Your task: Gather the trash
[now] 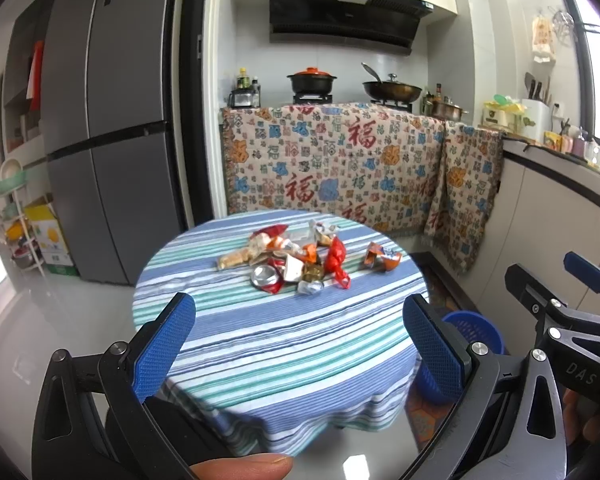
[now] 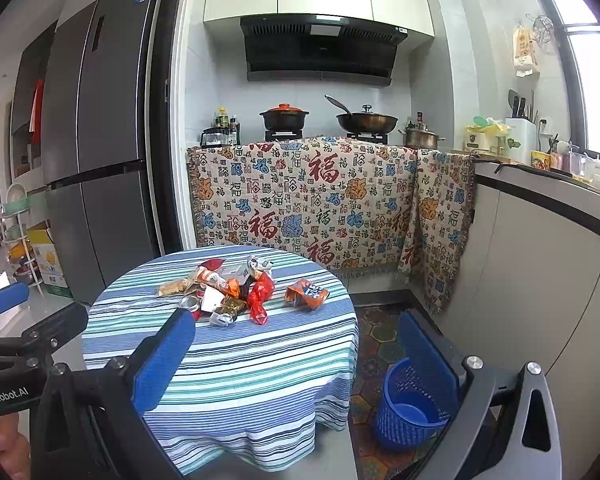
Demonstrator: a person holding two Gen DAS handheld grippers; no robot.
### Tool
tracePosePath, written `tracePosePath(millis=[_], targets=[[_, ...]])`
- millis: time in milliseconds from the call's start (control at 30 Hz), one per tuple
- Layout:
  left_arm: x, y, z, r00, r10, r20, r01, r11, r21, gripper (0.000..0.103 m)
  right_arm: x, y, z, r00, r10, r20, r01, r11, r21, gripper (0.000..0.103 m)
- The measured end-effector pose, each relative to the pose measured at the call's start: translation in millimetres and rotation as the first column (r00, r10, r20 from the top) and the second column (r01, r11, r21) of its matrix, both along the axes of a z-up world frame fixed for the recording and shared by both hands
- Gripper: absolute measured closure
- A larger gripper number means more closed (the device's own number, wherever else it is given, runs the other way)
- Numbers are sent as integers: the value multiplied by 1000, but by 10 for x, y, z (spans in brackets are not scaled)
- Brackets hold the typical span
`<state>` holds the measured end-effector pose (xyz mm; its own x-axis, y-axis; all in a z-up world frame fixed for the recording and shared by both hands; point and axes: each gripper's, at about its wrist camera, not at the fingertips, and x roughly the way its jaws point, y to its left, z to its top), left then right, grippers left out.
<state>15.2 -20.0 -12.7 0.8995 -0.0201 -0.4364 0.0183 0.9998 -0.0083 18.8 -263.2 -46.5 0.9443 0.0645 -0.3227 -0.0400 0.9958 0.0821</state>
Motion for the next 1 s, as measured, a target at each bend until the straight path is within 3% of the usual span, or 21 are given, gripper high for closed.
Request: tracePosePath(millis=[1000], targets=[[208,53,-115,999,6,-32,-7,1000,-1,0,156,-5,-34,1000,5,-21,-5,1000,5,0]])
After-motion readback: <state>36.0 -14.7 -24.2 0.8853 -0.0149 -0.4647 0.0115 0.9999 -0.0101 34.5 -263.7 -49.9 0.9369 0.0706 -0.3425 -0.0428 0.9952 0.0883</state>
